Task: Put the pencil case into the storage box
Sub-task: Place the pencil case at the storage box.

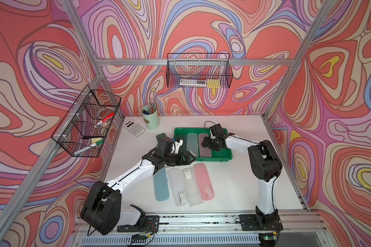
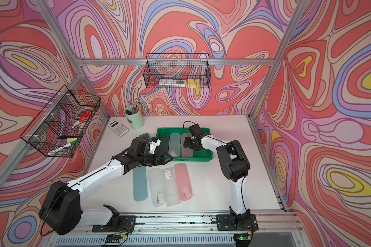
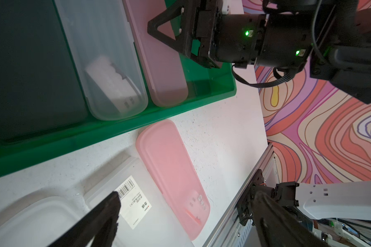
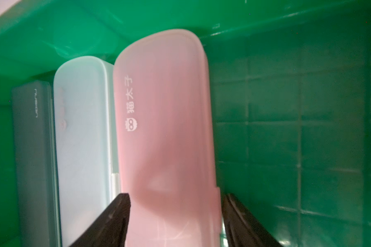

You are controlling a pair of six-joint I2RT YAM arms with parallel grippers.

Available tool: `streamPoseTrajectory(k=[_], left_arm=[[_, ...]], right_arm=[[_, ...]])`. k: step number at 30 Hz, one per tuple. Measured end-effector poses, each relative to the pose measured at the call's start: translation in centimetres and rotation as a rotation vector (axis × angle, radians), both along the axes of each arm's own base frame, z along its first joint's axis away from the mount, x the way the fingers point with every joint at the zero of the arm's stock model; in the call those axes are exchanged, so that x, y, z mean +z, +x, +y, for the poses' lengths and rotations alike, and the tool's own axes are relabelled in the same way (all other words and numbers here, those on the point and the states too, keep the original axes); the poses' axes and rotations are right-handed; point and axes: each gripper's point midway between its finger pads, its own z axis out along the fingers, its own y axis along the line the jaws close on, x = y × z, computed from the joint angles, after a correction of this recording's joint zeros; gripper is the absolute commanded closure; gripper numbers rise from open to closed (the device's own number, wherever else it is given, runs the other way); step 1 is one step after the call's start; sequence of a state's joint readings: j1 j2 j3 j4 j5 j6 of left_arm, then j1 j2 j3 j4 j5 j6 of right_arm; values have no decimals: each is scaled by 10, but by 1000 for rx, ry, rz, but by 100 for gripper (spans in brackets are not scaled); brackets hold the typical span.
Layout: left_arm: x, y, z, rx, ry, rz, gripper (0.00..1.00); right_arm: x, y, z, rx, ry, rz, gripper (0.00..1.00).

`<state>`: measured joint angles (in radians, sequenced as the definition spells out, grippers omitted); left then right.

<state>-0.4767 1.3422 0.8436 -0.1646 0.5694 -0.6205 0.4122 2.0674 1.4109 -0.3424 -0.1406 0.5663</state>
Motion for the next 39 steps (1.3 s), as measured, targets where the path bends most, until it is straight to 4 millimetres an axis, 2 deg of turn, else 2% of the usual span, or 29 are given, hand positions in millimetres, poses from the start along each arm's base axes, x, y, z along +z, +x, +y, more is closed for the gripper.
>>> streamPoseTrajectory(k=[6,10,20,23,26,29,33,36,39], left_arm=[[8,1,3,12,-1,-29,1],[5,0,7,29,14,-28,1],[-6,-13,29,99,71,-40,1],[-9,-18,33,105,79,-39,1],[-13,-24,37,108,86,-29,1],[-12,-28,39,107,88,-25,1],[-6,-34,41,109,83,-30,1],[-3,-38,43,113,78,-27,1],[-4,-44,44,115,72,-17,1]], right_arm=[[2,2,8,19,33,-2,30],[3,1,12,28,53,2,30],[8,0,15,13,65,0,20],[24,-5,11,4,48,-26,19],[54,-13,7,-1,41,-76,18],[94,-26,3,-2,46,-150,18],[133,-53,0,6,40,-231,16],[141,-81,0,24,18,-248,15],[130,-111,-1,48,-15,-225,15]])
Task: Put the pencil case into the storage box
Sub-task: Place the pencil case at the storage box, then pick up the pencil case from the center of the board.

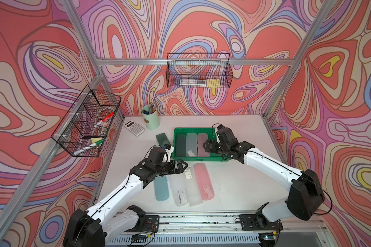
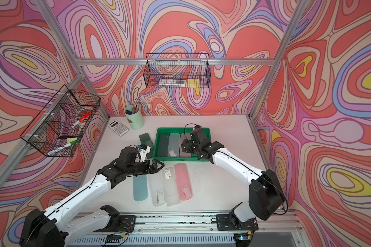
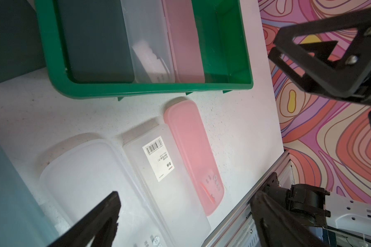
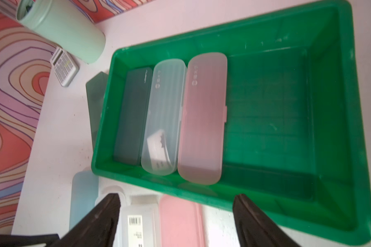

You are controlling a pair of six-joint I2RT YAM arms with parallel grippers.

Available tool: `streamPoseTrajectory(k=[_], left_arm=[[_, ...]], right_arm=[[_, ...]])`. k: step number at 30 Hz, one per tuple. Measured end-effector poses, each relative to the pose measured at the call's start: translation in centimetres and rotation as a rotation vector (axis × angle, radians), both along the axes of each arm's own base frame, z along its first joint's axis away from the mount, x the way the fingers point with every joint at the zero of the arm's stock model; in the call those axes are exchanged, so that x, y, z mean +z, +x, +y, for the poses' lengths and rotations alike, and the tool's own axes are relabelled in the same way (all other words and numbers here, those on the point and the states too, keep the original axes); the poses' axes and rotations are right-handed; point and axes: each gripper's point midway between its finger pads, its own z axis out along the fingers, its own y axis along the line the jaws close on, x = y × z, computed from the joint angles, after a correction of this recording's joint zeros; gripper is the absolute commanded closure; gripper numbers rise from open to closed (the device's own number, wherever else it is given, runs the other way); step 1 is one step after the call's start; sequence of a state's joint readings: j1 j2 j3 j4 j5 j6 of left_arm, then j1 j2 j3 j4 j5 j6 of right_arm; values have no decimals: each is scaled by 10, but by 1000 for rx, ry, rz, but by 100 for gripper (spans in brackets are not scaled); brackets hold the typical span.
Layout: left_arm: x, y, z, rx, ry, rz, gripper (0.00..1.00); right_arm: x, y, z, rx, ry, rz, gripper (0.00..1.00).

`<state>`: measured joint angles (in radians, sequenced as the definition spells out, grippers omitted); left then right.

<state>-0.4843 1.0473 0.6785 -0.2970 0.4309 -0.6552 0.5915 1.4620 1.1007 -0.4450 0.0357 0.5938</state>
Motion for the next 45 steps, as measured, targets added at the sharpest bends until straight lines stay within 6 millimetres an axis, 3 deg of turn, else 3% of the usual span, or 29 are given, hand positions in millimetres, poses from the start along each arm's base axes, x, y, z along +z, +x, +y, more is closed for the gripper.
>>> streamPoseTrajectory(k=[10,19,23,34,45], left_arm=[[-19,-30,-22,-70,10,53,1],[-30,-22,-34,-47,14,55,1],[-35,-21,-36,-44,37,58,1],[-28,-17,-26,12,68,18,1],[-18,-20,-10,57,93,-14,1]], right_arm=[[-55,-87,-21,19,-31,101,13],[-100,-127,-26,37,-55,198,13],[-110,-142,-17,43,-44,211,13],[-125,-144,16,84,-105,213,12],[-129,-137,36,103,-146,201,12]])
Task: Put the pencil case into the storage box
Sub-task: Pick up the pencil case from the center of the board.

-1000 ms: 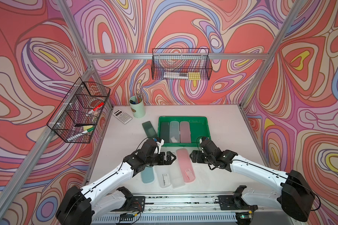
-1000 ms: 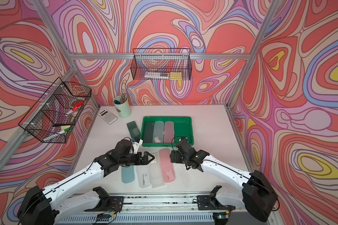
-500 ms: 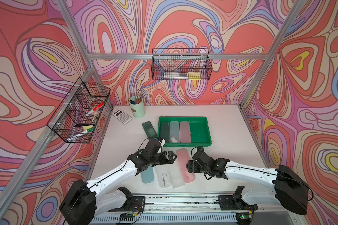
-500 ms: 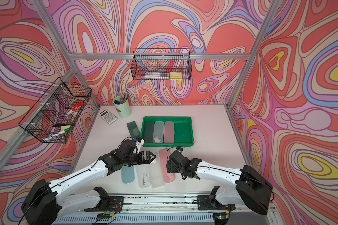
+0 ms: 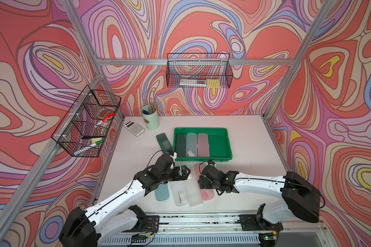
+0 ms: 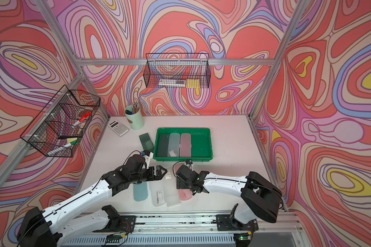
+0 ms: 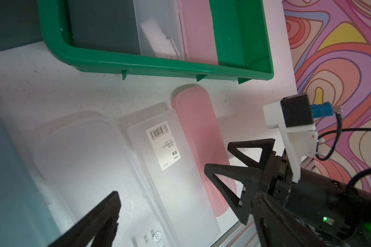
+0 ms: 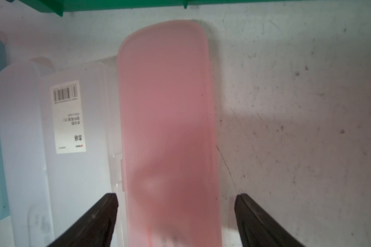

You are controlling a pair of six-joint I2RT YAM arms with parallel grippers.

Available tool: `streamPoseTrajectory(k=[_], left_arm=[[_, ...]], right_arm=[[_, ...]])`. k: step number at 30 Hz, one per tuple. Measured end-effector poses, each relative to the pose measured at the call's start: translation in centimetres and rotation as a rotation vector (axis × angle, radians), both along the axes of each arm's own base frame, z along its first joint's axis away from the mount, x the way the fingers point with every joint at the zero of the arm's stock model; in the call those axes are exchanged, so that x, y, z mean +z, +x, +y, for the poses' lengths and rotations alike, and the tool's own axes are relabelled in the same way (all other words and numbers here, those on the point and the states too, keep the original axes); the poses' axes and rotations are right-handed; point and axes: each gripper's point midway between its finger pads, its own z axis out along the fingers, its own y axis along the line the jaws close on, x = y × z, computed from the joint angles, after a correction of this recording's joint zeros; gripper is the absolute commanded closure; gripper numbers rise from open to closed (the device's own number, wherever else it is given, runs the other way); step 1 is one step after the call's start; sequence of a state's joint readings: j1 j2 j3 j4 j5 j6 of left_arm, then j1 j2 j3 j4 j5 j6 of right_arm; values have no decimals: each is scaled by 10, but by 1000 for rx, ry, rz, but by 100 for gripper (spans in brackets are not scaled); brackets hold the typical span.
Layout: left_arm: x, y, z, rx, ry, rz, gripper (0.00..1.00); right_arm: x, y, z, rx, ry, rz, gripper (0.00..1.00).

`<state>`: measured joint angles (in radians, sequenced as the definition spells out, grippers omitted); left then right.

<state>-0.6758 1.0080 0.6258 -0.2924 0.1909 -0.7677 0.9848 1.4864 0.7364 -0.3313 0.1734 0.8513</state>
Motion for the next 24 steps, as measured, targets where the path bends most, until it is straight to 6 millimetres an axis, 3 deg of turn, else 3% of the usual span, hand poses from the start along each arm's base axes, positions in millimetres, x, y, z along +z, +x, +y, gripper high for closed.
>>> streamPoseTrajectory(k=[11,16,20,24], left_arm=[[-1,-2,6,13,20,4,1],[-7,-3,6,12,33,21,1],[-7,-3,7,12,35,23,1],[-7,-4,6,10,34,25,1]], right_arm=[[-10,-2,-5,-8,-101,-2,12],[-7,-10,-31,-45,-133,-15,12],[2,-22,-54,-43,-128,-36,9],[22,-27,-58,-8,-65,-73,8]])
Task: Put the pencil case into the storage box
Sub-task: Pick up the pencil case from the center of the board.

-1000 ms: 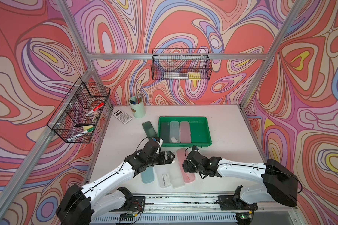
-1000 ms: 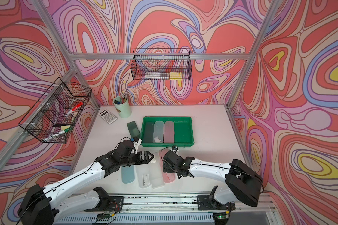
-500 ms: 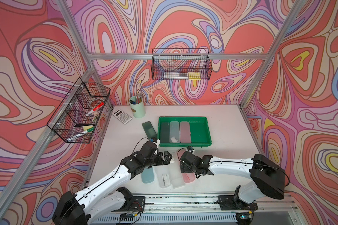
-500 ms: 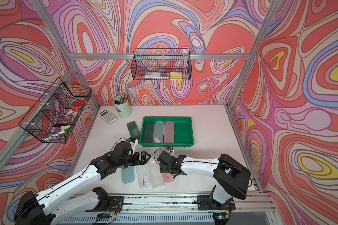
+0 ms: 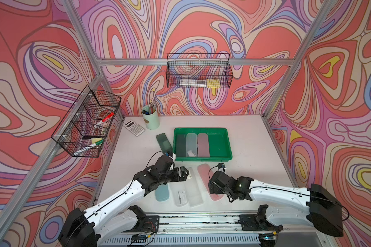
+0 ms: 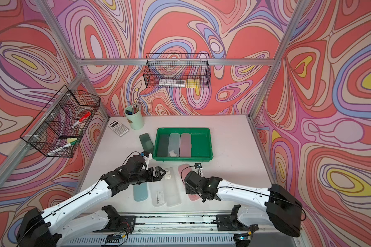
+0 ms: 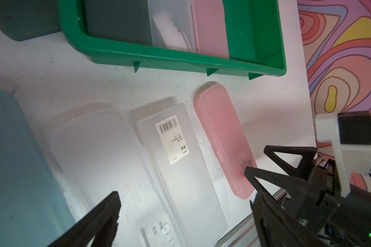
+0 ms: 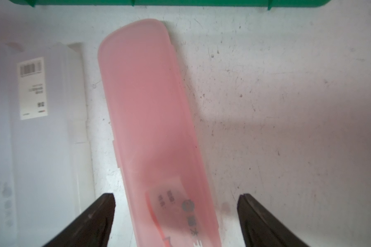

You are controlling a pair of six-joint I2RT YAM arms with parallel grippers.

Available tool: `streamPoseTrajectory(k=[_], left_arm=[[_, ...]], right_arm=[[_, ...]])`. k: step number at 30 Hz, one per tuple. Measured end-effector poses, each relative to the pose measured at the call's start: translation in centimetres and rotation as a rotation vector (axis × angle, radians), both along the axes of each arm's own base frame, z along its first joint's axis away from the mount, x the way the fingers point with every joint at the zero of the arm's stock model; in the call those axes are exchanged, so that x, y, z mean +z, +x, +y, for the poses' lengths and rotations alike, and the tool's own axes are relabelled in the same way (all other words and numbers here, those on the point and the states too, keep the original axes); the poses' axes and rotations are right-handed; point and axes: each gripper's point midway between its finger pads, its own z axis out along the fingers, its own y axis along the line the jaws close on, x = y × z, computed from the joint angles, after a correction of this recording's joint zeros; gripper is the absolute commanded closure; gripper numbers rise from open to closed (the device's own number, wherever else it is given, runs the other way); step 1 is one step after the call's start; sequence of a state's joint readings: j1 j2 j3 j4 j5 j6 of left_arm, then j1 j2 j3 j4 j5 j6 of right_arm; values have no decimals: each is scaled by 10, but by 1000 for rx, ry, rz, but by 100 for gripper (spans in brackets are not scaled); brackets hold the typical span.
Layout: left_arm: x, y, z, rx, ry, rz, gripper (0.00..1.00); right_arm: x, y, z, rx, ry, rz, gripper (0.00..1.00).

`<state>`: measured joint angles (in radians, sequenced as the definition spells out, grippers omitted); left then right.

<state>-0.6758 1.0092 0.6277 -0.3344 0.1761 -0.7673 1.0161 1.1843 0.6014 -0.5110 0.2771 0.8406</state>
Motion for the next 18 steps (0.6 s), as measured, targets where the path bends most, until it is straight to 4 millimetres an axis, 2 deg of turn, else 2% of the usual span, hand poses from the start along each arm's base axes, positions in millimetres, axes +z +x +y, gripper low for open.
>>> streamPoseTrajectory(k=[4,9,18], left_arm=[[0,0,0,0,2,3,1],[0,0,0,-1,2,3,1],[0,-5,5,-8,22,10,1]], right_arm=[[9,-4,-4,29,2,-4,8],[2,-12,-7,63,-72,35,8],[-19,-25,5,132,-140,99,7]])
